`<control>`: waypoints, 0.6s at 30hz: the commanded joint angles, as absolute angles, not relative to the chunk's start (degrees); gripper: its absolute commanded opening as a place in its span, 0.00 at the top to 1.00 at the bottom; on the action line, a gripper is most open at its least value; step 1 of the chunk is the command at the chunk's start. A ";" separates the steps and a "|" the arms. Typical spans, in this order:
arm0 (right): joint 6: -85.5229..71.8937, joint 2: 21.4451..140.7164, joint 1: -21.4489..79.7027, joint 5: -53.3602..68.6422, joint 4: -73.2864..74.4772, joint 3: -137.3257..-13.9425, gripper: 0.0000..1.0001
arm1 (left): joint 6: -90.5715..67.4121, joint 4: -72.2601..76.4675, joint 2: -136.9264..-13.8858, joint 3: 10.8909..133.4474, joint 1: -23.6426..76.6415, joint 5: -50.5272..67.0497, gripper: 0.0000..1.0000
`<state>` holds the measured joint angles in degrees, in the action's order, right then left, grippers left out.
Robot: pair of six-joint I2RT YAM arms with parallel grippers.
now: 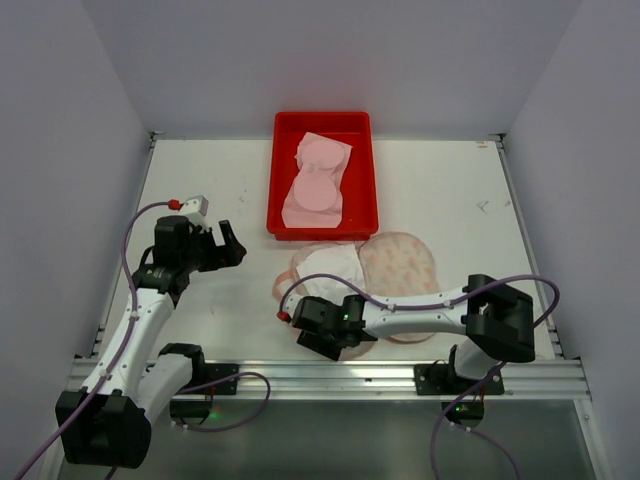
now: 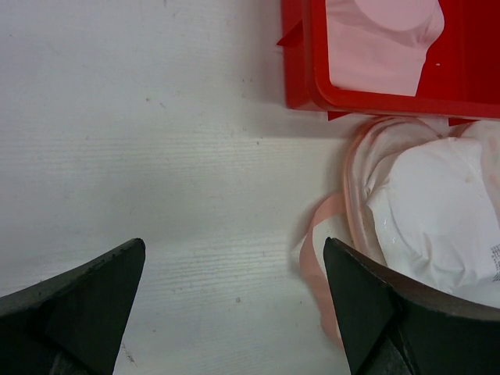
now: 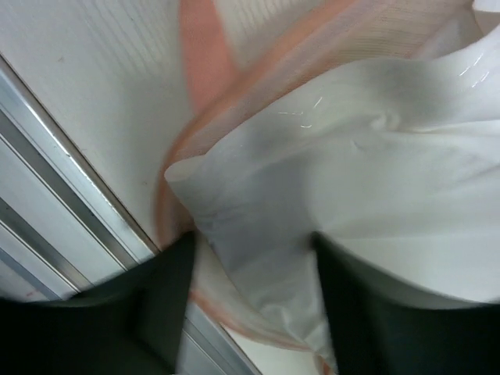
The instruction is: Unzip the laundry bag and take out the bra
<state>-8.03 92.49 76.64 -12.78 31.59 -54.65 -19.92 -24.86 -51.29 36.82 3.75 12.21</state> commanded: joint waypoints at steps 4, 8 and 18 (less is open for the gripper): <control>-8.61 92.73 76.99 -17.66 30.06 -57.74 0.83 | -19.51 -23.91 -50.45 36.39 3.25 12.92 0.00; -8.79 91.23 76.99 -19.60 31.90 -58.97 0.99 | -19.51 -23.82 -50.54 36.47 3.25 13.01 0.00; -8.18 80.60 77.17 -28.73 46.47 -69.58 1.00 | -19.51 -23.91 -50.71 36.39 3.25 13.10 0.00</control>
